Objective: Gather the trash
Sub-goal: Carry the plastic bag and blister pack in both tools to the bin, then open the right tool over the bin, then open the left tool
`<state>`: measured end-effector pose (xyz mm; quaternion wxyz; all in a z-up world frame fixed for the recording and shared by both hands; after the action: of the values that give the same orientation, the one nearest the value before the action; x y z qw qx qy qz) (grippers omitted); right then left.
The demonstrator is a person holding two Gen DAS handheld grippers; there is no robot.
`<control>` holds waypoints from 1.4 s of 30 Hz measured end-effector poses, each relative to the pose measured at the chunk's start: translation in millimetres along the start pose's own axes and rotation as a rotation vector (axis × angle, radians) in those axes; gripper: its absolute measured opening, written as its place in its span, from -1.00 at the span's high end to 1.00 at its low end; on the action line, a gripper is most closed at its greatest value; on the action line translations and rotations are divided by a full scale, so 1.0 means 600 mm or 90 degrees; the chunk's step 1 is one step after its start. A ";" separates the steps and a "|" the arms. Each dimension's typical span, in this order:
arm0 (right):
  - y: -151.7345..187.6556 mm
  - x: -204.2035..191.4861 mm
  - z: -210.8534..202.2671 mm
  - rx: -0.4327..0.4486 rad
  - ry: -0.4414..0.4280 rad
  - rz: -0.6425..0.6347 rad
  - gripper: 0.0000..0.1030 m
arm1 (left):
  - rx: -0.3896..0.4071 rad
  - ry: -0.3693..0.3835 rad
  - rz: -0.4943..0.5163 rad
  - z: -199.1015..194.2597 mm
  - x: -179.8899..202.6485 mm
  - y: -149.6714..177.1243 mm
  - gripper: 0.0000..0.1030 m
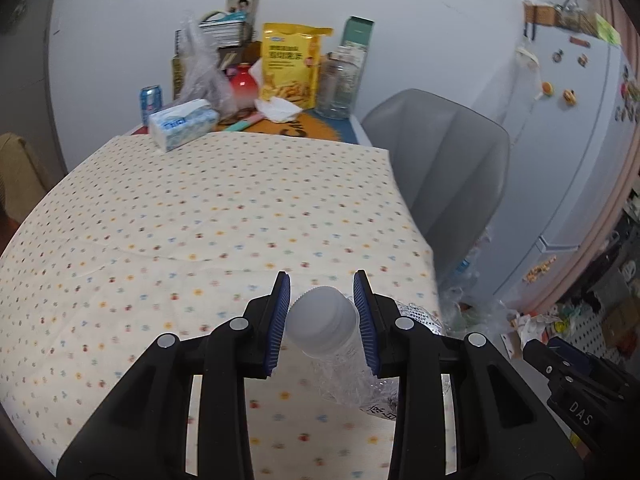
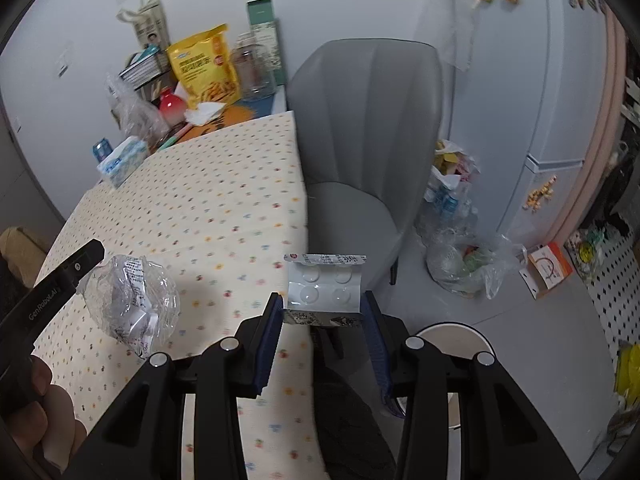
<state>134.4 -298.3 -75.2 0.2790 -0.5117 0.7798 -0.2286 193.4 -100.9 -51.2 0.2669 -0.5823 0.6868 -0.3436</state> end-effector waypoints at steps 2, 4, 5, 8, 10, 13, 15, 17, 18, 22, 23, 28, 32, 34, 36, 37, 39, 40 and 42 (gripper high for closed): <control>-0.003 0.030 -0.001 0.003 0.006 0.017 0.23 | -0.003 0.009 0.018 0.005 0.034 -0.001 0.36; -0.006 0.060 -0.001 0.006 0.011 0.035 0.23 | -0.008 0.014 0.036 0.010 0.061 -0.001 0.36; -0.006 0.071 0.000 0.006 0.012 0.042 0.23 | -0.010 0.016 0.044 0.013 0.074 -0.001 0.36; -0.009 0.114 0.003 0.007 0.016 0.069 0.23 | -0.016 0.020 0.067 0.021 0.112 -0.001 0.36; -0.009 0.144 0.006 0.008 0.019 0.087 0.23 | -0.019 0.022 0.082 0.027 0.135 -0.001 0.36; -0.007 0.184 0.013 0.008 0.025 0.111 0.23 | -0.027 0.030 0.107 0.037 0.175 0.002 0.36; -0.005 0.213 0.018 0.006 0.032 0.131 0.23 | -0.034 0.039 0.124 0.046 0.205 0.006 0.36; -0.003 0.235 0.023 0.005 0.040 0.143 0.23 | -0.040 0.047 0.136 0.056 0.228 0.009 0.36; -0.002 0.249 0.024 0.004 0.044 0.150 0.23 | -0.042 0.050 0.141 0.059 0.237 0.010 0.36; -0.001 0.291 0.029 0.006 0.056 0.170 0.22 | -0.055 0.066 0.165 0.082 0.286 0.019 0.36; -0.001 0.299 0.031 0.006 0.057 0.172 0.22 | -0.062 0.071 0.169 0.089 0.298 0.021 0.36; -0.005 0.334 0.029 0.029 0.066 0.181 -0.15 | -0.068 0.088 0.203 0.101 0.351 0.027 0.36; 0.003 0.371 0.026 0.028 0.072 0.209 -0.15 | -0.074 0.098 0.220 0.105 0.380 0.033 0.36; 0.007 0.392 0.020 0.029 0.078 0.227 -0.15 | -0.078 0.104 0.226 0.107 0.395 0.038 0.36; 0.012 0.412 0.007 0.036 0.085 0.239 -0.15 | -0.088 0.112 0.232 0.113 0.413 0.046 0.36; 0.014 0.424 -0.004 0.043 0.094 0.243 -0.16 | -0.095 0.122 0.237 0.116 0.428 0.052 0.36; 0.019 0.449 -0.020 0.052 0.110 0.255 -0.17 | -0.100 0.135 0.247 0.116 0.451 0.062 0.36; 0.023 0.466 -0.028 0.056 0.121 0.266 -0.17 | -0.105 0.146 0.254 0.115 0.465 0.068 0.36; 0.031 0.490 -0.039 0.060 0.138 0.284 -0.17 | -0.113 0.166 0.262 0.113 0.486 0.077 0.35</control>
<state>11.9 -562.1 -129.2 0.2610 -0.2856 0.8874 -0.2507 164.6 -394.9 -120.0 0.1882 -0.4021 0.8468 -0.2929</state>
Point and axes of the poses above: each gripper's, at about its wrist camera, not at the fingertips, and z roughly the way its jaws point, x to its right, y to its underside, the point moved 6 cm from there along z, roughly the way its jaws point, and after that the axes turned 7 degrees about z, right-handed, at the moved point
